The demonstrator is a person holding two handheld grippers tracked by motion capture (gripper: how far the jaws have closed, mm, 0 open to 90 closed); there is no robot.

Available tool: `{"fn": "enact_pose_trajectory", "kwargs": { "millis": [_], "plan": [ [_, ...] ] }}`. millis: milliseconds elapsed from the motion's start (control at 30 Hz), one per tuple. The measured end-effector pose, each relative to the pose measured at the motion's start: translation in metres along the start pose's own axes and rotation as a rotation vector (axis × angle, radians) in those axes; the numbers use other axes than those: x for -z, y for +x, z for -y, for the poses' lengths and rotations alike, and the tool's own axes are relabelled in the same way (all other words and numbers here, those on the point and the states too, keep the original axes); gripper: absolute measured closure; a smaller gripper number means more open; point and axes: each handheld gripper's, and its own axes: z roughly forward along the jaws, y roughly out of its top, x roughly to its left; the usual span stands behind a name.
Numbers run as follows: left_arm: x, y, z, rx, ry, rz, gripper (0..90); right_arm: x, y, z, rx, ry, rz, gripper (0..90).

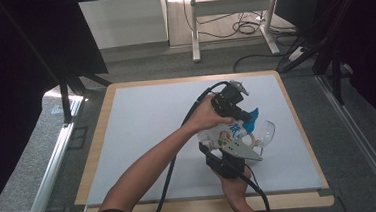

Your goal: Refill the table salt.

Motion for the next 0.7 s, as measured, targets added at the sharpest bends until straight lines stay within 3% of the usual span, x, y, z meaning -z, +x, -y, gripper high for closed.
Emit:
{"fn": "enact_pose_trajectory", "kwargs": {
  "millis": [700],
  "plan": [
    [-0.0005,0.001,-0.0002,-0.005,0.009,-0.001,90.0,-0.0009,0.0001,-0.0001,0.007,-0.001,0.005,63.8]
  ]
}}
